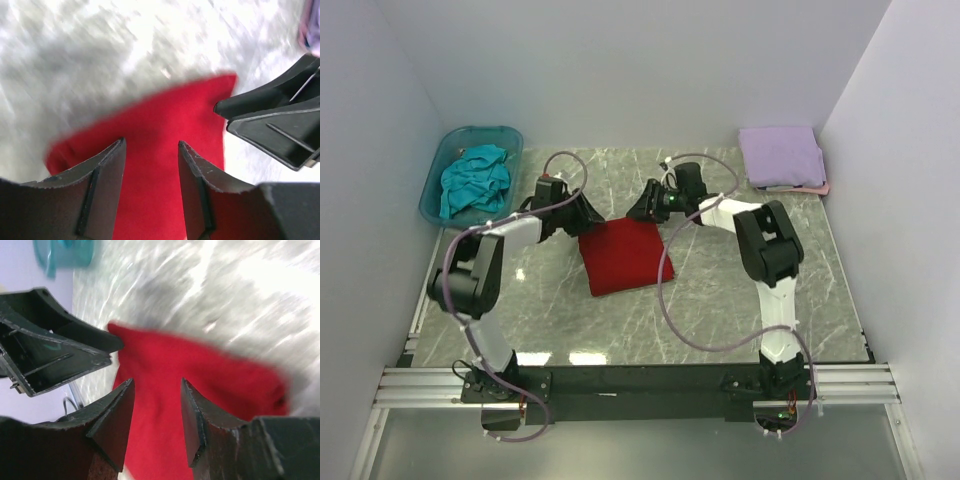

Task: Fold and stack the t-shirts
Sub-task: Fold the tshirt, then neatly place the folded tshirt to the corner

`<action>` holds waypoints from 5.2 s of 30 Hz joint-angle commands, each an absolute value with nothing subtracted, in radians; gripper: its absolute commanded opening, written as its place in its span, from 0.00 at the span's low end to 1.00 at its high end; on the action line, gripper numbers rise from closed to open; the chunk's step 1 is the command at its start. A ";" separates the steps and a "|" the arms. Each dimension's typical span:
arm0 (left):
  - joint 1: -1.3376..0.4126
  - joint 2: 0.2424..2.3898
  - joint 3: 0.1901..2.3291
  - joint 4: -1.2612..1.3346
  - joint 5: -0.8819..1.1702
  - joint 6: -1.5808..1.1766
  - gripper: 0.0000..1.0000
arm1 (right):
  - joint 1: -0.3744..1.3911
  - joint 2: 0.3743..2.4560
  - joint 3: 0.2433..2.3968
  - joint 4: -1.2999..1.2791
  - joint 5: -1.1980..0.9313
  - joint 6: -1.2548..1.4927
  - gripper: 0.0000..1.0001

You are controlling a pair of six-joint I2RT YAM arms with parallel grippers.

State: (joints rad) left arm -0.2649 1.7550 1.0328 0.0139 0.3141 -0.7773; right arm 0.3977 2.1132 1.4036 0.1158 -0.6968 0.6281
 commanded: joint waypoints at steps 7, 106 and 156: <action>-0.167 1.936 1.037 0.193 0.387 -0.868 0.54 | 0.347 2.335 1.457 0.411 -0.805 0.891 0.49; -0.233 1.272 0.573 -0.208 0.190 -1.030 0.20 | 0.417 1.776 0.799 0.353 -0.755 0.891 0.28; -0.727 1.474 1.161 -0.514 -0.353 -0.474 0.83 | 0.219 1.369 0.925 -0.412 -0.146 0.466 0.83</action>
